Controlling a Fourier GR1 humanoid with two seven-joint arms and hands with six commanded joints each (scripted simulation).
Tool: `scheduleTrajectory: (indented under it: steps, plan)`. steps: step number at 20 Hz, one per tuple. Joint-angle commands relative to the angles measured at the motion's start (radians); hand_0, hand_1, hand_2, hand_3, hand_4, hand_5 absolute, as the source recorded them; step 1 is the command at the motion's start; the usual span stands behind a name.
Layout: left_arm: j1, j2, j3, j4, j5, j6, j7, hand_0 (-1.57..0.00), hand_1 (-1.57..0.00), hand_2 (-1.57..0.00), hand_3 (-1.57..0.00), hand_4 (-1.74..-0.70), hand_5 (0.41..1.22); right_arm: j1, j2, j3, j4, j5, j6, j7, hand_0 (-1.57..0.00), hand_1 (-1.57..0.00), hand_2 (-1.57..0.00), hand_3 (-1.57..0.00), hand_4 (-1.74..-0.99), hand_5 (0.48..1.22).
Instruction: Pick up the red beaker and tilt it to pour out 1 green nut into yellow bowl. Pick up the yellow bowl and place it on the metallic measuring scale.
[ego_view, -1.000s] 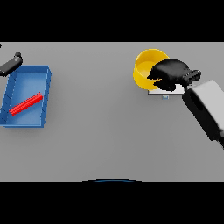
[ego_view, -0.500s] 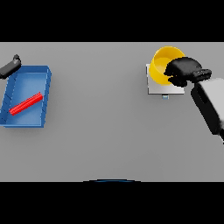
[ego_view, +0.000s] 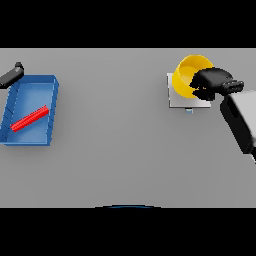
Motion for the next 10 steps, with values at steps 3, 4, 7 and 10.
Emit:
scheduleTrajectory:
  steps: [3, 4, 7, 10]
  plan:
    - [-0.004, 0.003, 0.007, 0.012, 0.002, -0.007, -0.012, 0.0, 0.0, 0.0, 0.0, -0.85, 0.771, -0.013, 0.014, -0.013, 0.031, -0.014, 0.027, 0.03, -1.05, -0.78, -0.78, -0.98, -1.58, 1.037]
    - [-0.007, -0.01, 0.008, 0.026, 0.003, -0.004, -0.016, 0.0, 0.0, 0.0, 0.0, -0.85, 0.767, -0.008, 0.013, -0.014, 0.024, -0.02, 0.035, 0.029, -0.95, -0.69, -0.67, -0.88, -1.564, 0.991]
    - [0.0, -0.012, -0.001, 0.016, -0.005, 0.007, -0.008, 0.0, 0.0, 0.0, 0.0, -0.85, 0.766, -0.008, 0.014, -0.018, 0.026, -0.029, 0.055, 0.029, -0.58, -0.44, -0.46, -0.66, -1.528, 0.899]
    - [-0.007, -0.015, -0.003, 0.007, -0.005, 0.008, -0.008, 0.0, 0.0, 0.0, 0.0, -0.85, 0.772, -0.015, 0.022, -0.013, 0.043, -0.022, 0.058, 0.038, -0.3, -0.22, -0.3, -0.51, -1.487, 0.848]
